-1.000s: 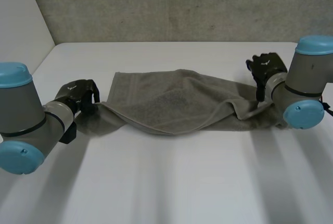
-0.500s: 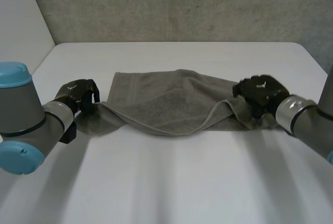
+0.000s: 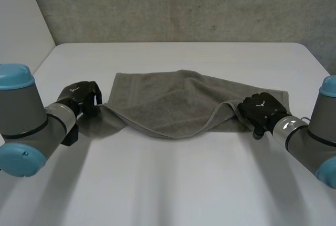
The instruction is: Fold the towel.
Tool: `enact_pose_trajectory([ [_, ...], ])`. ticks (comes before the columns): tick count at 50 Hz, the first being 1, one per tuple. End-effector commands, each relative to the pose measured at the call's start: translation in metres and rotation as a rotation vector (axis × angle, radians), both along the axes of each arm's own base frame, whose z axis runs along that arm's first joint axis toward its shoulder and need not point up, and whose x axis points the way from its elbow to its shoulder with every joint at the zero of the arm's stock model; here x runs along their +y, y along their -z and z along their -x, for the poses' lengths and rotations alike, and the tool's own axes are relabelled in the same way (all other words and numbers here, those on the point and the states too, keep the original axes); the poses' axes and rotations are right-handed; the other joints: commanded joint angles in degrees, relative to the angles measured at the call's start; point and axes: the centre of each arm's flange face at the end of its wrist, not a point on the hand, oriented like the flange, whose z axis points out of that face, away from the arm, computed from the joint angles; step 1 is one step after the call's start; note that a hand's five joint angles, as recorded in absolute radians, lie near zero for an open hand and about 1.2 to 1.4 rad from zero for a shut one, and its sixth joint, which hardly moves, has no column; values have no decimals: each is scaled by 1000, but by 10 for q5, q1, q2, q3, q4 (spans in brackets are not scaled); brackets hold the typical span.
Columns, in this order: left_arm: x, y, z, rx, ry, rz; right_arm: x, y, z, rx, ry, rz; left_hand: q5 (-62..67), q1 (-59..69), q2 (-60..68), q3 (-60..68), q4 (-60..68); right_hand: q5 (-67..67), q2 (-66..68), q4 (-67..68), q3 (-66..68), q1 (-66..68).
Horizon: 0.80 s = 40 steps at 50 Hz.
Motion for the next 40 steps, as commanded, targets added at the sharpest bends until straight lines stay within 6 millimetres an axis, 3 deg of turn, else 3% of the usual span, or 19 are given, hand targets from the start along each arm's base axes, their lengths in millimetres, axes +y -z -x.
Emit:
enact_pose_trajectory([
  [1, 0, 0, 1, 0, 2, 0, -10, 2, -4, -7, -3, 20, 45, 68, 38, 36, 24, 3, -18, -11, -8, -11],
  [10, 0, 2, 1, 3, 2, 16, -29, 13, -12, -7, -7, 34, 45, 68, 38, 36, 24, 8, -13, -6, -3, -6],
  [29, -1, 2, 1, 3, 2, 19, -43, 18, -14, 2, 17, 52, 45, 68, 38, 36, 24, 25, 4, 10, 13, 11],
  [35, -1, 2, 1, 3, 2, 19, -43, 14, -16, -12, 13, 57, 45, 68, 38, 36, 24, 175, 154, 160, 163, 161],
  [37, -1, 2, 1, 3, 2, 19, -40, 9, -20, -19, 5, 65, 45, 68, 38, 36, 24, 444, 422, 429, 432, 429],
  [40, -1, 2, 1, 3, 2, 19, -39, 6, -21, -33, 5, 67, 45, 68, 38, 36, 24, 445, 424, 430, 433, 431],
])
